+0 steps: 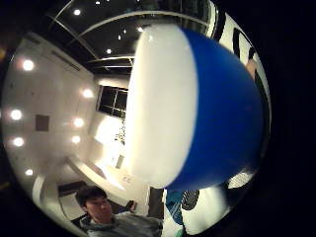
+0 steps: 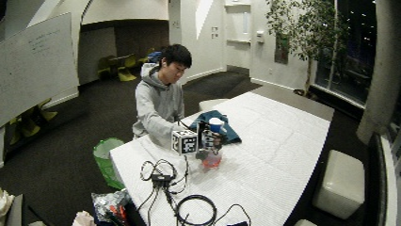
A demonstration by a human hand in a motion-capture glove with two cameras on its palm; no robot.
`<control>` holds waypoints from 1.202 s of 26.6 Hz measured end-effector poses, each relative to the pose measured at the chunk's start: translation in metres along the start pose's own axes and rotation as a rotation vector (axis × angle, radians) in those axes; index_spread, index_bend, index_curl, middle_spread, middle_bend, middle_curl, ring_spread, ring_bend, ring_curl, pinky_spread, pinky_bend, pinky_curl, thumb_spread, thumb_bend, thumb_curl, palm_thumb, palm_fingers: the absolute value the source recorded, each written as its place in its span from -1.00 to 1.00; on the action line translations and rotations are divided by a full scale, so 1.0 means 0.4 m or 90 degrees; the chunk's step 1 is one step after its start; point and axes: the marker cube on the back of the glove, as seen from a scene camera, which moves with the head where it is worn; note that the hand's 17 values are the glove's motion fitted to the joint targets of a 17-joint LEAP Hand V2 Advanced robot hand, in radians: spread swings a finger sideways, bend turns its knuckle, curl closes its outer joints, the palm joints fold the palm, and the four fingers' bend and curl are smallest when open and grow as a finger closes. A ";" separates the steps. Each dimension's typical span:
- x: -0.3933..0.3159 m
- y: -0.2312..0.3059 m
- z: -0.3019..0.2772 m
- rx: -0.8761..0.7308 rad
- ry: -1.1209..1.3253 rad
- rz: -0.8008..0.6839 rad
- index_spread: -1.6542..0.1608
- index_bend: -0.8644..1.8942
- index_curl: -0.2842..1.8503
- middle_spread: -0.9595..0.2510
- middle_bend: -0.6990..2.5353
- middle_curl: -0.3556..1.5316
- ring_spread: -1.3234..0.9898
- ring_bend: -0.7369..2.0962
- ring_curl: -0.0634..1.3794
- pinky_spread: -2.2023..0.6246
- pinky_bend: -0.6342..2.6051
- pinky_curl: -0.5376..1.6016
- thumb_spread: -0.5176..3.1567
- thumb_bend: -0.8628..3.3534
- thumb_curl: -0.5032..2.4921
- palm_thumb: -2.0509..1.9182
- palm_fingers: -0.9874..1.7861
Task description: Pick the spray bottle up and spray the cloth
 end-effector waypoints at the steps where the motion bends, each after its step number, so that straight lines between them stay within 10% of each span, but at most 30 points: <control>1: -0.003 -0.003 0.005 -0.010 0.006 0.004 0.58 -0.21 -0.43 0.50 -0.32 -0.19 0.06 -0.07 -0.38 0.50 -0.37 -0.20 -0.26 -0.60 -0.36 0.47 0.61; 32: -0.390 0.281 0.231 -0.576 0.636 -0.265 0.59 -0.03 -0.24 0.43 -0.18 -0.08 -0.01 -0.02 -0.28 0.36 -0.41 -0.13 -0.71 -0.61 -0.23 0.54 0.73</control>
